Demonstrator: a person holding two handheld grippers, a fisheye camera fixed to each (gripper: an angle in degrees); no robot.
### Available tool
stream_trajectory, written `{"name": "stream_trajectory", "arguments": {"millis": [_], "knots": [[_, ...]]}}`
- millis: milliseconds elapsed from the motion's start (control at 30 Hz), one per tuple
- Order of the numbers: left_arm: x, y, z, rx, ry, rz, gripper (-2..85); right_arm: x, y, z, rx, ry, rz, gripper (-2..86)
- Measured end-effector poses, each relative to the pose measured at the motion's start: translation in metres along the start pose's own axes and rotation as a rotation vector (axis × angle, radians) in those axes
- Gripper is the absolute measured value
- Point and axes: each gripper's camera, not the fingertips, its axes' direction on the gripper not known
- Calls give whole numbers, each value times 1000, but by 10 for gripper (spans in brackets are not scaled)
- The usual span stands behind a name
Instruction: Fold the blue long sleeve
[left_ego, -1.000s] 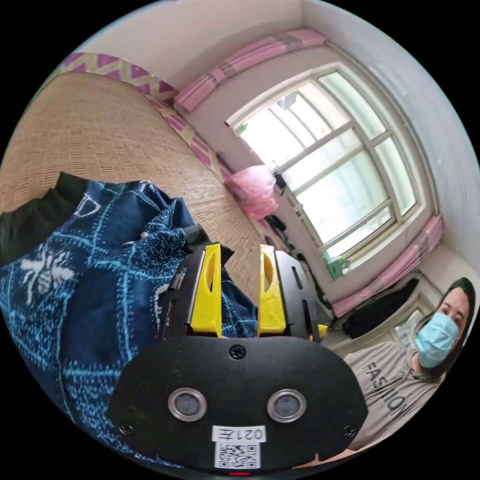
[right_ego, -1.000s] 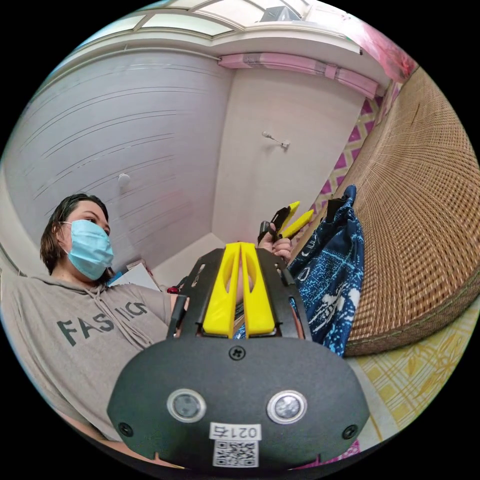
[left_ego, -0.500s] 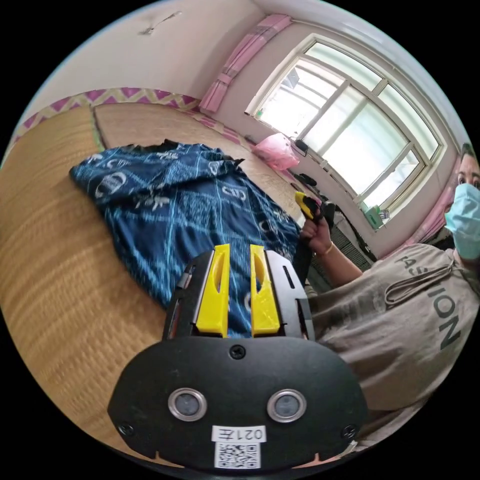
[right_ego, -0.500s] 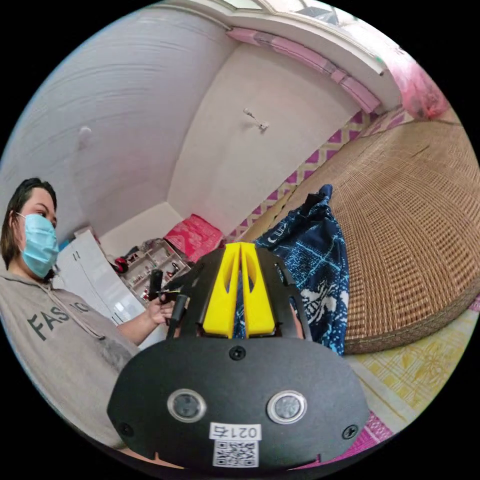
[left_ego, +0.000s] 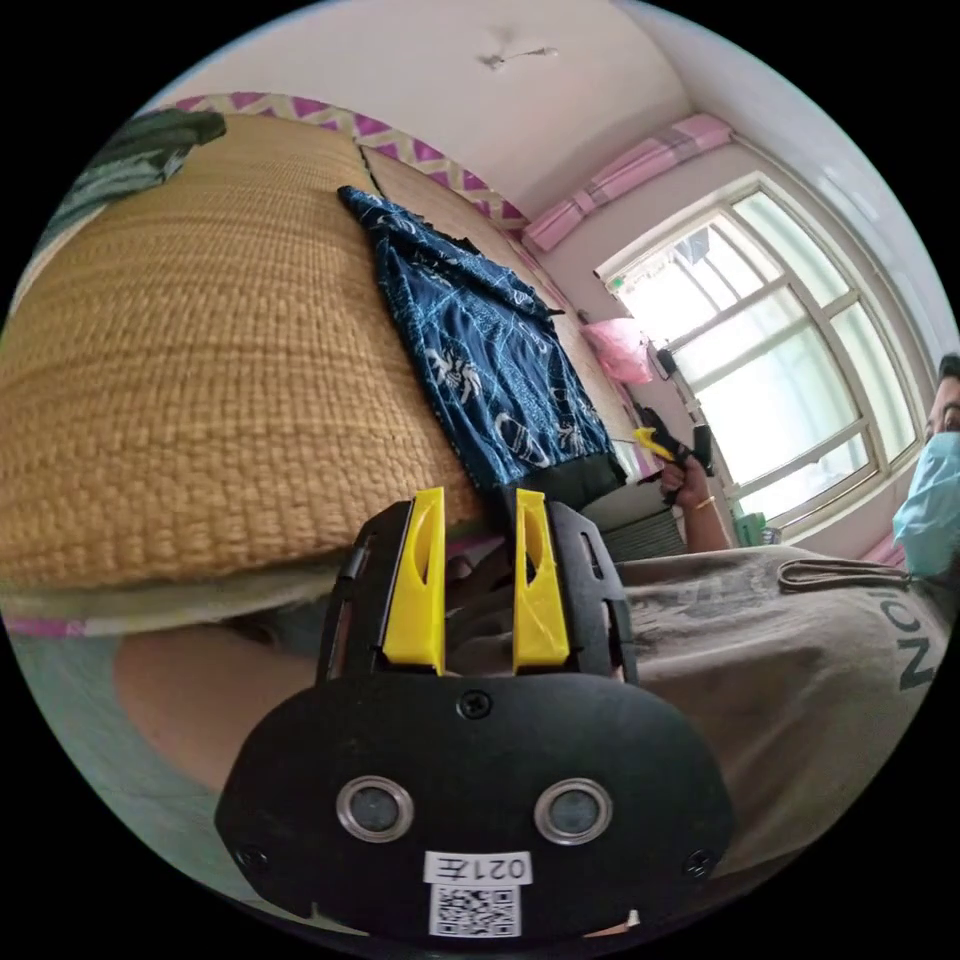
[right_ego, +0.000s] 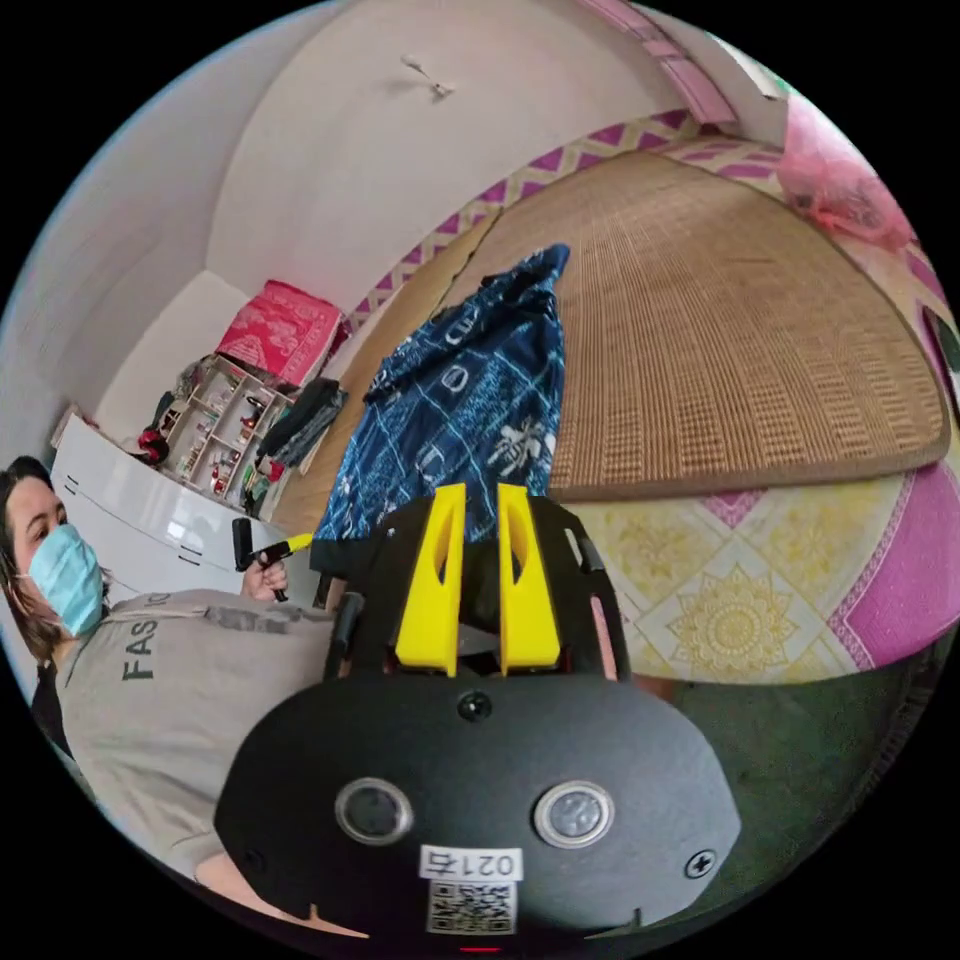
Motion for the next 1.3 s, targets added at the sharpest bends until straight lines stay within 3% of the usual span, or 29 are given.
{"name": "stream_trajectory", "arguments": {"millis": [167, 367, 567, 867, 1033, 1300], "knots": [[-12, 13, 9, -9, 78, -82, 119, 53, -5, 17, -194, -82, 115, 109], [-5, 2, 18, -107, 73, -87, 129, 80, -29, 28, -222, -268, 173, 106], [-17, -5, 27, -150, 28, -110, 123, 90, -52, 30, -270, -275, 169, 94], [-32, -1, 58, -286, 117, -94, 102, 116, -62, 29, -267, -298, 181, 76], [-50, 8, 66, -241, 247, -150, 1, 131, -59, 27, -254, -314, 187, 59], [-41, -9, 27, -167, 416, -30, -9, 150, -58, 1, -233, -452, 150, 11]]}}
